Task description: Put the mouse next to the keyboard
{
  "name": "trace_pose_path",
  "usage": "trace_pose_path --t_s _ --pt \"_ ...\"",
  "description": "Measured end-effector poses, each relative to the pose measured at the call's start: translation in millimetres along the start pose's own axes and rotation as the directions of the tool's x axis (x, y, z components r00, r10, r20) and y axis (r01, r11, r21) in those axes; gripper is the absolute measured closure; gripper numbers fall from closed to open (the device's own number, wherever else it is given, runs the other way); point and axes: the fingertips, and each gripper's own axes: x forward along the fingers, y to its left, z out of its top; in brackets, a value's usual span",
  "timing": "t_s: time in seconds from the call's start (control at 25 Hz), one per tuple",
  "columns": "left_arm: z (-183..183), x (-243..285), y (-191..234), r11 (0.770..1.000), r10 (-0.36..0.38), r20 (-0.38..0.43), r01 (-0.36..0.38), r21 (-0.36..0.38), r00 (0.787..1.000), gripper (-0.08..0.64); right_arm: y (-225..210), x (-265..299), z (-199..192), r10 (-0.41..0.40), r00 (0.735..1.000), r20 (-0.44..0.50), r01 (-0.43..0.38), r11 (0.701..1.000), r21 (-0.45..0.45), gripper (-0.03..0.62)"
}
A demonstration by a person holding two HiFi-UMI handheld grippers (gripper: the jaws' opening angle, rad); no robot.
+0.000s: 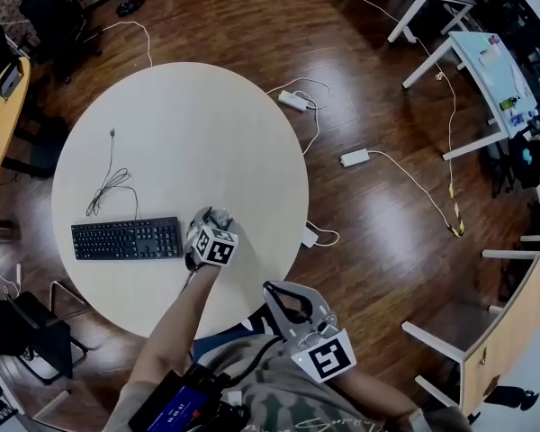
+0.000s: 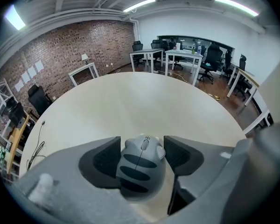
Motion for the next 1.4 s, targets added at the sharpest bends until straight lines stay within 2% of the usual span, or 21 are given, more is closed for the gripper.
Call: trace_pose_path --t_s 0.16,0.24,0.32,0.44,0.52,0.6,0.64,0.76,0.8,0.84,0.96,1.12,1.2,1.28,1.4 --pt "0 -1 -3 1.000 -0.008 0.015 0.008 0.002 1.000 0.262 -4 -4 6 -0.021 1.000 -0.006 0.021 1.000 -0.012 0.591" --pt "4 -3 -7 0.998 -0.034 0.040 0.035 -0.047 0.999 0.262 -9 -6 9 -0.029 1.000 0.001 0.029 0.999 -0.013 0.591" --pt "12 -16 -7 0.993 -0.045 0.095 0.054 -0.104 0.994 0.262 -8 -8 12 -0.029 0.999 0.018 0.030 0.999 -0.016 0.591" --pt "34 -60 -3 0.990 -0.024 0.221 0.054 -0.132 0.975 0.262 -1 -8 16 -0.012 1.000 0.026 0.013 1.000 -0.026 0.591" --pt "47 -100 0 0.983 -0.019 0.329 0.078 -0.167 0.944 0.264 8 -4 17 0.008 0.999 0.031 -0.007 0.999 -0.031 0.591" --pt "52 -147 5 0.971 -0.019 0.460 0.126 -0.203 0.888 0.265 25 5 18 0.031 0.999 0.033 -0.029 0.999 -0.039 0.591" --pt "50 -173 10 0.967 -0.010 0.526 0.141 -0.210 0.850 0.299 35 11 19 0.043 0.998 0.036 -0.041 0.998 -0.043 0.591" --pt "37 -252 26 0.956 0.053 0.673 0.157 -0.247 0.738 0.482 60 29 24 0.081 0.995 0.052 -0.079 0.996 -0.048 0.591" --pt "33 -278 31 0.950 0.081 0.696 0.156 -0.271 0.714 0.553 67 33 27 0.091 0.994 0.061 -0.089 0.995 -0.047 0.591" --pt "29 -302 35 0.945 0.111 0.708 0.147 -0.293 0.697 0.558 73 37 31 0.099 0.993 0.069 -0.095 0.994 -0.049 0.591" --pt "14 -363 44 0.941 0.189 0.727 0.091 -0.327 0.660 0.558 90 45 42 0.113 0.990 0.086 -0.107 0.992 -0.073 0.591" --pt "-11 -410 50 0.948 0.233 0.749 0.026 -0.316 0.620 0.558 113 53 49 0.140 0.985 0.102 -0.126 0.983 -0.134 0.591" --pt "-24 -422 54 0.954 0.242 0.745 -0.013 -0.299 0.621 0.558 125 56 52 0.152 0.982 0.115 -0.131 0.976 -0.172 0.591" --pt "-37 -430 61 0.949 0.256 0.737 -0.018 -0.314 0.625 0.558 139 58 53 0.155 0.981 0.118 -0.133 0.976 -0.174 0.591" --pt "-55 -448 72 0.943 0.271 0.748 -0.010 -0.333 0.606 0.558 165 63 53 0.157 0.981 0.115 -0.136 0.976 -0.171 0.591"
